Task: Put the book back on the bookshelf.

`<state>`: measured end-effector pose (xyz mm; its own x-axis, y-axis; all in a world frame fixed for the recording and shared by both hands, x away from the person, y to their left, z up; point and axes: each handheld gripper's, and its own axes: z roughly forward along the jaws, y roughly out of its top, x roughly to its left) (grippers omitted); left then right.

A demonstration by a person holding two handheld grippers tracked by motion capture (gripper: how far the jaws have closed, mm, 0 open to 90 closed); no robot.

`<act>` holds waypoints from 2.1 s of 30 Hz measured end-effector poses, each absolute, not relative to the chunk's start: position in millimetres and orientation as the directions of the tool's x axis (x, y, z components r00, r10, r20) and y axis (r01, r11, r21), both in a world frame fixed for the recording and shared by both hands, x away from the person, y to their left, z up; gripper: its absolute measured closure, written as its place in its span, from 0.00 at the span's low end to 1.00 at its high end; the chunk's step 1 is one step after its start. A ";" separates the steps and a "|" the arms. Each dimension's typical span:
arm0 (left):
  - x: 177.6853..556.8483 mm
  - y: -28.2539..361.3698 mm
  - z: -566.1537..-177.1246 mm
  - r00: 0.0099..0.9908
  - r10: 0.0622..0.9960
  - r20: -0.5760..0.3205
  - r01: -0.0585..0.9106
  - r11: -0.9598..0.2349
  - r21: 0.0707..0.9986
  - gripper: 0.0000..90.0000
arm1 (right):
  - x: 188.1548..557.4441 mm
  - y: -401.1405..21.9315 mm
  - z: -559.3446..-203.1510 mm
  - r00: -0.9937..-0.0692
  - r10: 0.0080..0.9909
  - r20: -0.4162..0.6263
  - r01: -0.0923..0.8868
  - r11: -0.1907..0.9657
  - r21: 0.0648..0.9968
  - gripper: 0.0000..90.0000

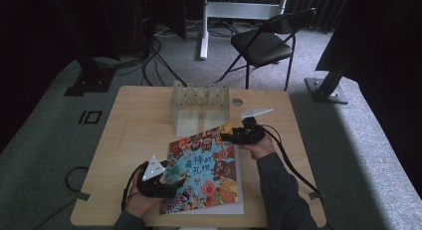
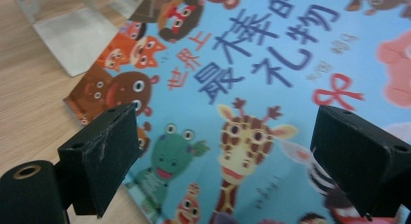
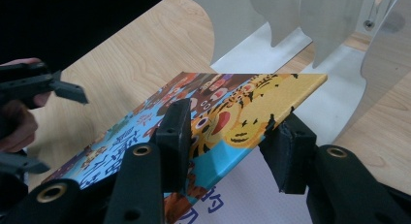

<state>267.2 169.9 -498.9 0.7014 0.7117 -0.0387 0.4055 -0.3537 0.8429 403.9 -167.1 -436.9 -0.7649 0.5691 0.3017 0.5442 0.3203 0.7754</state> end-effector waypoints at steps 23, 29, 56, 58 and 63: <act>294.7 183.7 -508.4 0.658 0.746 -0.097 0.475 -0.312 0.823 0.14 | 406.3 -166.5 -431.4 -0.725 0.573 0.382 0.601 0.256 0.757 0.73; 296.0 185.5 -508.6 0.652 0.751 -0.103 0.480 -0.304 0.823 0.15 | 405.5 -164.6 -428.8 -0.722 0.578 0.380 0.601 0.252 0.759 0.74; 298.1 194.9 -506.4 0.647 0.753 -0.123 0.484 -0.280 0.829 0.15 | 399.4 -164.8 -420.7 -0.730 0.573 0.372 0.578 0.227 0.784 0.77; 298.5 196.2 -506.1 0.645 0.754 -0.123 0.484 -0.278 0.830 0.15 | 398.0 -165.2 -419.6 -0.730 0.574 0.370 0.575 0.223 0.787 0.77; 299.6 198.7 -505.3 0.642 0.756 -0.125 0.485 -0.275 0.830 0.16 | 395.2 -166.8 -416.8 -0.739 0.568 0.362 0.561 0.222 0.798 0.77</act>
<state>299.6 198.7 -505.3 0.6422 0.7563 -0.1248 0.4848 -0.2747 0.8304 395.2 -166.8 -416.8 -0.7395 0.5677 0.3617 0.5607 0.2220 0.7977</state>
